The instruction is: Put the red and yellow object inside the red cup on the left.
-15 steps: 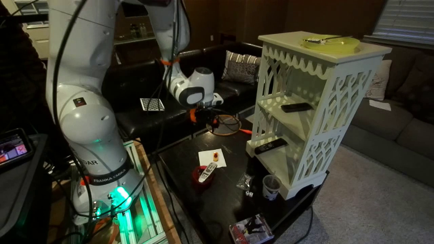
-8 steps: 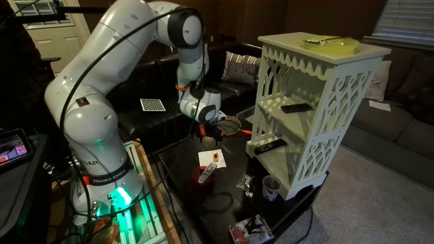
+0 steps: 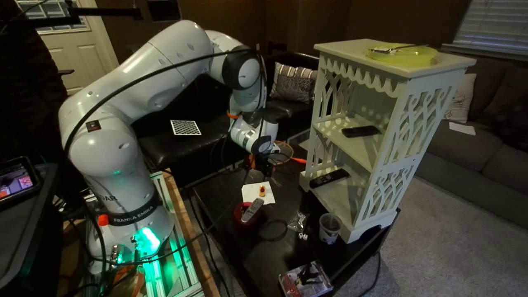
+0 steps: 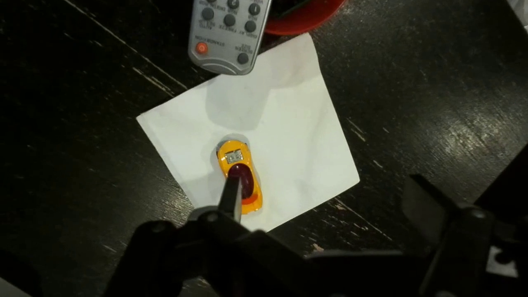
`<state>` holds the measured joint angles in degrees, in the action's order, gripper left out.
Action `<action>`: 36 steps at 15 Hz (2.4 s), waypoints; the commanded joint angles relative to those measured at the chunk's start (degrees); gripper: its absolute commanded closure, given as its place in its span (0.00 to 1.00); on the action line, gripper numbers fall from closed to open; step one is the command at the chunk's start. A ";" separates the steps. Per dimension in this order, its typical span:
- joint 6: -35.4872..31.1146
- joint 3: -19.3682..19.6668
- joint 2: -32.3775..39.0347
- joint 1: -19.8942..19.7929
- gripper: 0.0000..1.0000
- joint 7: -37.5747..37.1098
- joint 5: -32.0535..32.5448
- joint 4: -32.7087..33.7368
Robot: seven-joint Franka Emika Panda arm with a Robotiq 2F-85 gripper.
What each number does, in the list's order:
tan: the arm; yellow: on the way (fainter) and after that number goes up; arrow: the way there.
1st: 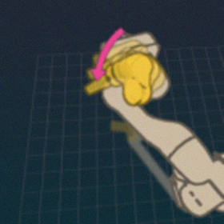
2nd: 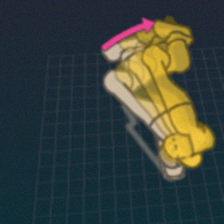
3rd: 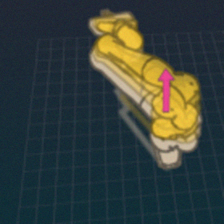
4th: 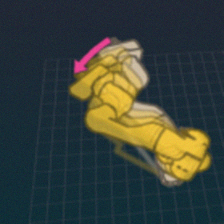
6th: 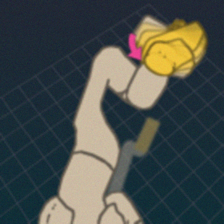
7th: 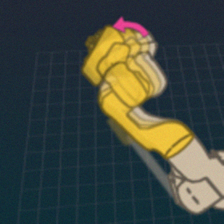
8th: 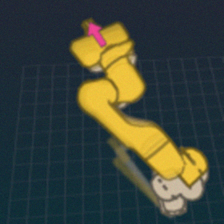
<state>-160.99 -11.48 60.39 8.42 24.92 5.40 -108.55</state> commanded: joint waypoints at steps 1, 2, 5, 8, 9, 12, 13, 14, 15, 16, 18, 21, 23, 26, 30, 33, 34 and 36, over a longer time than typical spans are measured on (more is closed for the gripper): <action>-2.69 -1.01 3.34 -1.03 0.00 -1.70 2.00 2.30; -4.69 -0.94 4.89 -0.81 0.00 -1.92 2.07 3.25; -6.88 -2.28 8.92 -2.10 0.00 -0.63 2.46 5.54; -8.11 -3.08 13.08 -2.74 0.00 0.25 3.69 8.99; -8.93 -2.23 14.14 -1.81 0.00 -0.36 4.24 10.28; -9.33 -0.77 16.13 -0.51 0.00 -1.08 5.79 13.41; -9.02 -0.82 16.56 -0.68 0.00 -0.80 6.26 14.34; -7.62 -1.45 17.33 -1.37 0.00 0.11 6.79 15.64; -7.04 -1.62 18.08 -1.52 0.00 0.62 7.30 16.79; -6.26 -1.50 18.88 -1.45 0.00 1.14 7.93 18.17; -4.52 -1.87 19.94 -2.00 0.00 2.93 9.25 20.13; -4.07 -1.38 18.76 -1.84 0.00 1.60 8.87 18.71; -3.63 -1.29 19.02 -1.98 0.00 1.63 8.82 19.27; -3.62 0.17 20.71 -1.00 0.00 0.61 8.72 21.42; -3.21 1.00 22.70 -0.84 0.00 0.71 8.83 23.50; -3.32 0.89 24.26 -1.01 0.00 0.93 8.84 25.03; -3.37 0.79 24.76 -1.10 0.00 1.03 8.85 25.54; -3.86 0.95 25.53 -0.97 0.00 0.83 8.83 26.42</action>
<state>-164.92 -10.66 83.51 7.01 26.93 13.00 -85.54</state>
